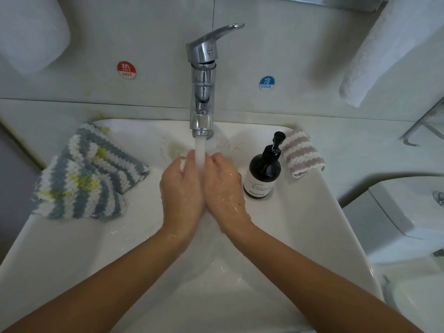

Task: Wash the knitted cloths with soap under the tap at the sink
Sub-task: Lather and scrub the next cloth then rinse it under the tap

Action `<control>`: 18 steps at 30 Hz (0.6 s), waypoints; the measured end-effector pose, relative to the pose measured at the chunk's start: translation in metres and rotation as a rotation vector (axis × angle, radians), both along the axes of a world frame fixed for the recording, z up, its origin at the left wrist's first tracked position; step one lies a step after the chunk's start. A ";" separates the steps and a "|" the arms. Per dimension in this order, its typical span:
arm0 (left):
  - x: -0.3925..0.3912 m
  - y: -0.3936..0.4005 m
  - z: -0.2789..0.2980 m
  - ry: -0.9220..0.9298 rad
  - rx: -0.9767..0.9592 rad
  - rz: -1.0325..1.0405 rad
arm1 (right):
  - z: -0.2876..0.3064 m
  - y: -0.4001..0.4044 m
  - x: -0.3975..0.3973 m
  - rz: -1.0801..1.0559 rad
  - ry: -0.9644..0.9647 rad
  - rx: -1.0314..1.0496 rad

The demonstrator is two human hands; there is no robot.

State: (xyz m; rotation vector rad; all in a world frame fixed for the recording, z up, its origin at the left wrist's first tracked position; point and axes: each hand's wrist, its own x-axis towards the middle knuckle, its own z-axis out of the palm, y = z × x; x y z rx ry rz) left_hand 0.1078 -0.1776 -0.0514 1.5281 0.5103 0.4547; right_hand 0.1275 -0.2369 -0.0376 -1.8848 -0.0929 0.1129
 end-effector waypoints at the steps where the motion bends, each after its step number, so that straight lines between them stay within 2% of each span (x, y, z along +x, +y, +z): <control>1: 0.000 0.000 -0.001 -0.004 0.001 -0.018 | -0.003 0.000 0.000 -0.018 -0.039 0.021; 7: -0.002 0.000 0.003 0.048 0.017 -0.072 | -0.007 -0.004 0.001 -0.092 -0.127 0.163; 13: -0.004 -0.003 0.005 0.097 0.000 -0.101 | -0.008 -0.007 0.001 -0.017 -0.058 0.287; 15: -0.005 -0.001 0.005 0.068 0.021 -0.060 | -0.008 -0.007 0.000 0.025 -0.056 0.238; 18: -0.004 0.000 0.005 0.033 -0.051 0.030 | -0.009 0.000 -0.003 0.069 -0.042 0.063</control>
